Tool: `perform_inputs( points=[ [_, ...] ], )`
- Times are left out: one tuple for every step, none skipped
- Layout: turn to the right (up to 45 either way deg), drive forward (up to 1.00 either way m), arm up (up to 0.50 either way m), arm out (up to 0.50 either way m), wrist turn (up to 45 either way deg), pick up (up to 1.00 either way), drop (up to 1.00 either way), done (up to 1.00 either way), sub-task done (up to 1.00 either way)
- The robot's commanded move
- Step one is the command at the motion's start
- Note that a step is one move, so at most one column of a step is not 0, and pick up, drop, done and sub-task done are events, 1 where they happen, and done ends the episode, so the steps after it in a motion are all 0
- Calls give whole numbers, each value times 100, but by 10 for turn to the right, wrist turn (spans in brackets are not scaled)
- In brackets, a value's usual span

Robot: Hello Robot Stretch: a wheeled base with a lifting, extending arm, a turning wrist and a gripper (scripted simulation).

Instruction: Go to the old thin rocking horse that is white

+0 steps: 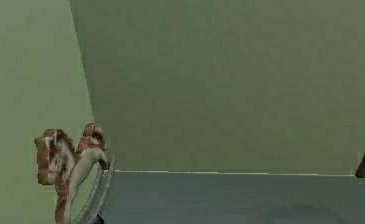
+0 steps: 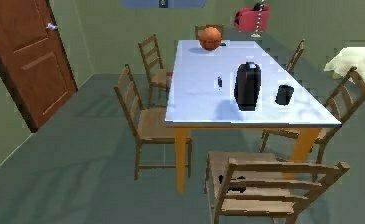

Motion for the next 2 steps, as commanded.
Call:
perform_inputs(
  points=[
    [0, 35, 0, 0, 0, 0, 0, 0, 0],
    [-390, 0, 0, 0, 0, 0, 0, 0, 0]
  ],
)
